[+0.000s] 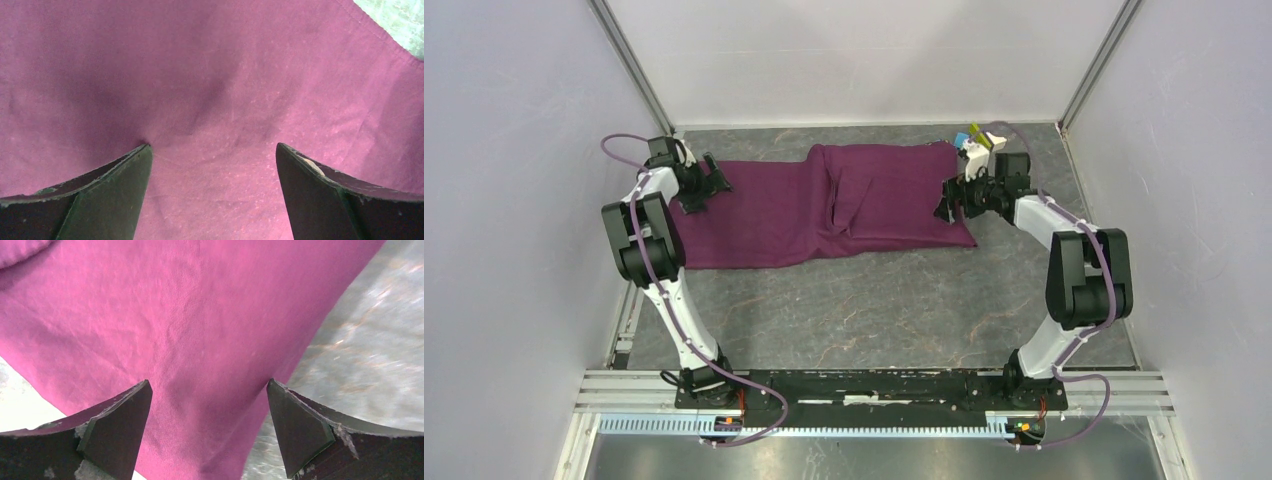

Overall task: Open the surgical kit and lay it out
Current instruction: Open the surgical kit at the center of the board.

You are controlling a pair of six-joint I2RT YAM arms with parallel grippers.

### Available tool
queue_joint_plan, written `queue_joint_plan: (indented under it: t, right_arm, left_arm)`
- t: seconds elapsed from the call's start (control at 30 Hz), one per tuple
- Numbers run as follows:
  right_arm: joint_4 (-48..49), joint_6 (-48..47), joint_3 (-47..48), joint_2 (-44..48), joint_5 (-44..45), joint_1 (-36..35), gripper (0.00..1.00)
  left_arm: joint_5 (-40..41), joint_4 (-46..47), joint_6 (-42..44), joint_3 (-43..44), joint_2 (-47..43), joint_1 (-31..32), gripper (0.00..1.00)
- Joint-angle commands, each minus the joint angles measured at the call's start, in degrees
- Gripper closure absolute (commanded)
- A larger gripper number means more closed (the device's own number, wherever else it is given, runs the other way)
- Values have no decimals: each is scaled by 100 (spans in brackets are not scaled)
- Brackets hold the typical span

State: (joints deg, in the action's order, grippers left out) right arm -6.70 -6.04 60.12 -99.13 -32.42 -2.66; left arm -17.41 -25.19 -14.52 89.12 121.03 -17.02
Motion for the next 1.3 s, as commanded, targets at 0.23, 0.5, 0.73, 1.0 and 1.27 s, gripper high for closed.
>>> queue_joint_plan:
  t: [0.23, 0.5, 0.73, 1.0, 1.27]
  right_arm:
    - [-133, -515, 1004, 917, 921, -652, 6]
    - [-191, -529, 1366, 468, 1332, -2239, 11]
    - [-147, -537, 1547, -89, 1613, -3374, 13]
    - [-183, -573, 2004, -811, 1729, -3687, 15]
    - [-393, -599, 2481, -1313, 1826, -3801, 31]
  left_arm:
    - [236, -212, 529, 201, -833, -56, 0]
    - [-618, 216, 460, -818, -2299, -42, 0]
    - [-825, 435, 744, -2440, -4076, 5, 0]
    - [-672, 471, 1335, -3454, -5512, 14, 0]
    - [-684, 471, 1393, -3604, -5583, 15, 0]
